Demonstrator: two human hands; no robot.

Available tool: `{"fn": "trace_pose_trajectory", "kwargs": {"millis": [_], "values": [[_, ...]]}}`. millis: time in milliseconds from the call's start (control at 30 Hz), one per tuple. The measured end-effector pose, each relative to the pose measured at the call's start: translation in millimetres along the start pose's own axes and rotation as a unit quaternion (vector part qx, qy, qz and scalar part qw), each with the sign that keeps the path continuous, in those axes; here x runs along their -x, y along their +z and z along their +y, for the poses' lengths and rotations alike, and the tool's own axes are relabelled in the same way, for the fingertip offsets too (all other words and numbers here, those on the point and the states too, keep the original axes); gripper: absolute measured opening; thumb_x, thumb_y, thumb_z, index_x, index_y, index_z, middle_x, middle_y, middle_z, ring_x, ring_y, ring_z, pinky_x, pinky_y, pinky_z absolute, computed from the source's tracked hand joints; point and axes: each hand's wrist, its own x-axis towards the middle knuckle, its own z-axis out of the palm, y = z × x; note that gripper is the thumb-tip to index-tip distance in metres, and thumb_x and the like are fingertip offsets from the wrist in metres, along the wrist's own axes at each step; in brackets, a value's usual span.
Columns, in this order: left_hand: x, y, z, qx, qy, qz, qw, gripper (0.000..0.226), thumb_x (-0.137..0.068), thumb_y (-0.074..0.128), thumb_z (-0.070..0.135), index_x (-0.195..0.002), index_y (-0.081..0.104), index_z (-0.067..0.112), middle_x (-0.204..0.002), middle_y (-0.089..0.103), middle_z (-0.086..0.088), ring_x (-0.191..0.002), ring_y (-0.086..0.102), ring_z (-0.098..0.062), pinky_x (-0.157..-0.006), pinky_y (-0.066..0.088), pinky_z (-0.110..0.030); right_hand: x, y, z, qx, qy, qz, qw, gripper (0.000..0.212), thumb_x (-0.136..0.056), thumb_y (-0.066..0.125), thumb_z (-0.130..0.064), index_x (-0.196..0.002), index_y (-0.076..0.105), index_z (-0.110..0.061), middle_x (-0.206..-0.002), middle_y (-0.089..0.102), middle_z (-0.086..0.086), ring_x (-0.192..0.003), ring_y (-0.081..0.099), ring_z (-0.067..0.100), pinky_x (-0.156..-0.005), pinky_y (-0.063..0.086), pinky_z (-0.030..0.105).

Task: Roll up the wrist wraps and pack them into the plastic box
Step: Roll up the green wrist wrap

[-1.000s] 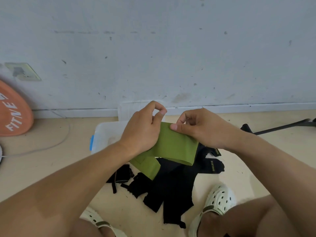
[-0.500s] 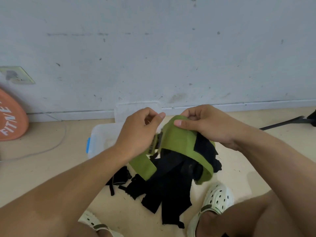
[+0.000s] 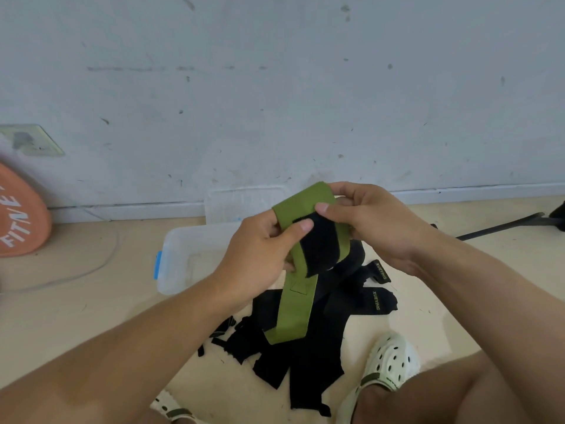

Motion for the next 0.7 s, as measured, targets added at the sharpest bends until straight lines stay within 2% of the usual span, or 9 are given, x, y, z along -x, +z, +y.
{"fn": "trace_pose_trajectory", "kwargs": {"millis": [67, 167, 233, 333, 400, 467, 533, 700], "values": [[-0.2, -2.2, 4.5, 0.083, -0.043, 0.025, 0.995, 0.024, -0.102, 0.063, 0.028, -0.119, 0.074, 0.016, -0.097, 0.081, -0.001, -0.085, 0.079, -0.018, -0.071, 0.064, -0.034, 1.5, -2.5, -0.9, 0.048, 0.023, -0.033, 0.998, 0.021, -0.098, 0.069, -0.024, -0.117, 0.07, -0.015, -0.099, 0.08, 0.005, -0.09, 0.077, 0.02, -0.08, 0.057, 0.031], [-5.9, -9.7, 5.9, 0.15, -0.098, 0.057, 0.982, 0.027, -0.102, 0.062, 0.032, -0.113, 0.074, 0.01, -0.098, 0.081, -0.006, -0.09, 0.079, -0.021, -0.083, 0.063, -0.039, 3.3, -4.5, 1.1, 0.148, 0.054, -0.072, 0.985, 0.03, -0.091, 0.075, -0.038, -0.108, 0.07, -0.013, -0.094, 0.079, 0.0, -0.091, 0.074, 0.014, -0.089, 0.057, 0.032], [-10.2, -13.9, 6.1, 0.182, -0.121, 0.066, 0.974, 0.032, -0.102, 0.063, 0.035, -0.114, 0.073, 0.008, -0.101, 0.081, -0.007, -0.095, 0.078, -0.021, -0.091, 0.061, -0.04, 3.5, -3.2, 2.6, 0.188, 0.059, -0.075, 0.978, 0.032, -0.089, 0.077, -0.039, -0.099, 0.069, -0.01, -0.092, 0.077, 0.005, -0.089, 0.071, 0.012, -0.097, 0.055, 0.035], [-11.5, -15.3, 7.1, 0.168, -0.125, 0.045, 0.977, 0.034, -0.101, 0.063, 0.04, -0.116, 0.073, 0.012, -0.105, 0.08, -0.004, -0.1, 0.077, -0.021, -0.093, 0.059, -0.042, 1.0, 1.4, 4.1, 0.141, 0.036, -0.037, 0.989, 0.021, -0.093, 0.075, -0.029, -0.097, 0.068, -0.01, -0.092, 0.077, 0.011, -0.085, 0.072, 0.016, -0.094, 0.058, 0.036], [-9.8, -13.4, 6.0, 0.123, -0.108, 0.03, 0.986, 0.027, -0.099, 0.065, 0.04, -0.113, 0.075, 0.018, -0.104, 0.08, 0.0, -0.099, 0.077, -0.02, -0.09, 0.061, -0.042, -1.6, 3.7, 4.1, 0.091, 0.031, -0.011, 0.995, 0.016, -0.097, 0.07, -0.025, -0.098, 0.068, -0.01, -0.087, 0.075, 0.009, -0.082, 0.07, 0.017, -0.086, 0.058, 0.032], [-7.8, -11.1, 4.3, 0.074, -0.087, 0.02, 0.993, 0.022, -0.097, 0.068, 0.038, -0.113, 0.075, 0.025, -0.104, 0.08, 0.005, -0.098, 0.077, -0.017, -0.092, 0.06, -0.043, -3.7, 4.0, 3.3, 0.045, 0.035, 0.007, 0.998, 0.015, -0.099, 0.067, -0.023, -0.102, 0.068, -0.009, -0.088, 0.074, 0.007, -0.079, 0.068, 0.018, -0.075, 0.058, 0.027], [-7.0, -10.1, 3.3, 0.058, -0.077, 0.017, 0.995, 0.019, -0.096, 0.07, 0.034, -0.113, 0.075, 0.027, -0.104, 0.08, 0.008, -0.098, 0.077, -0.015, -0.096, 0.059, -0.045, -4.6, 2.9, 1.7, 0.025, 0.037, 0.012, 0.999, 0.018, -0.1, 0.066, -0.021, -0.11, 0.069, -0.006, -0.092, 0.076, 0.008, -0.079, 0.067, 0.019, -0.071, 0.057, 0.026], [-9.4, -12.6, 2.6, 0.092, -0.081, 0.023, 0.992, 0.018, -0.1, 0.067, 0.028, -0.115, 0.075, 0.023, -0.106, 0.08, 0.003, -0.102, 0.076, -0.021, -0.099, 0.057, -0.051, -1.8, 3.2, 3.0, 0.052, 0.042, -0.033, 0.997, 0.027, -0.095, 0.072, -0.026, -0.121, 0.067, -0.02, -0.102, 0.08, 0.006, -0.089, 0.073, 0.021, -0.084, 0.058, 0.031]]}}
